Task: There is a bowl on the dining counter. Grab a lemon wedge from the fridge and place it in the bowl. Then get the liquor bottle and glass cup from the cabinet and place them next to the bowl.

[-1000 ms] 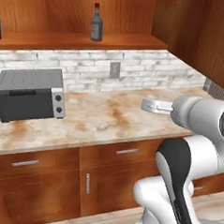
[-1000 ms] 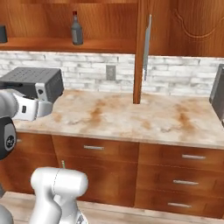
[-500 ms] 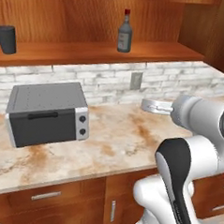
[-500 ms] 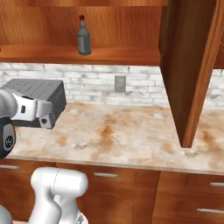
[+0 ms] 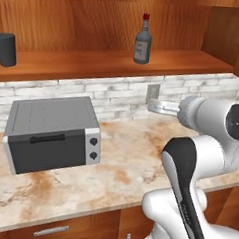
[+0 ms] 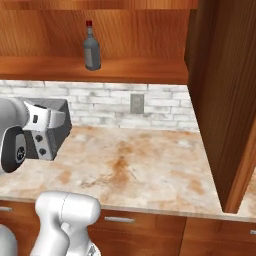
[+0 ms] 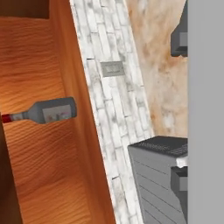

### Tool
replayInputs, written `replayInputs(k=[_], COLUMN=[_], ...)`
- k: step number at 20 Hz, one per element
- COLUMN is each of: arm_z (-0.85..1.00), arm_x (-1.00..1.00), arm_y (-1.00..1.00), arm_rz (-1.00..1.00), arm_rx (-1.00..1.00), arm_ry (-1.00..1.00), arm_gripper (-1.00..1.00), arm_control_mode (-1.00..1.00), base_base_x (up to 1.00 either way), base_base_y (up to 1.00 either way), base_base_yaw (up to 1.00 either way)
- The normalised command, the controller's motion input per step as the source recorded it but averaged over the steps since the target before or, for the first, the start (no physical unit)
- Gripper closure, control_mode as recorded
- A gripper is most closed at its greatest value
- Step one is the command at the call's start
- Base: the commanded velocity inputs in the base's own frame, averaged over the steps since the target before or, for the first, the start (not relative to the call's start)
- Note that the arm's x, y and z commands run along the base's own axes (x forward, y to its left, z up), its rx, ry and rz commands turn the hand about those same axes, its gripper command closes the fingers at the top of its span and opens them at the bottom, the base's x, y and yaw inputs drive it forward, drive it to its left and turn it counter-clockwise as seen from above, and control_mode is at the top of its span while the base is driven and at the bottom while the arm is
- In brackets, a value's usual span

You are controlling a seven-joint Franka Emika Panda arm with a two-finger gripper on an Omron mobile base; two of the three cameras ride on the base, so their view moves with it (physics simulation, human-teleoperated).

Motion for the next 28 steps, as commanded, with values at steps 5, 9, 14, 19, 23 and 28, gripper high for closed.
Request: replayInputs(k=[5, 9, 14, 19, 23, 28], arm_z=[0.29, 0.57, 0.14, 0.39, 0.61, 0.3], arm_x=[0.51, 0.14, 0.08, 0.21, 0.05, 0.02], arm_y=[0.0, 0.0, 0.0, -0.1, -0.06, -0.18], arm_rz=[0.08, 0.0, 0.0, 0.0, 0.0, 0.02], arm_rx=[0.05, 0.0, -0.02, -0.23, -0.35, -0.24], arm_ry=[-0.09, -0.14, -0.01, -0.02, -0.06, -0.11], arm_gripper=[-1.0, -1.0, -1.0, -1.0, -1.0, -1.0], arm_control_mode=[-1.0, -1.0, -1.0, -1.0, -1.0, -1.0], base_base_x=[0.0, 0.0, 0.0, 0.0, 0.0, 0.0], base_base_y=[0.0, 0.0, 0.0, 0.0, 0.0, 0.0], base_base_yaw=[0.0, 0.0, 0.0, 0.0, 0.0, 0.0])
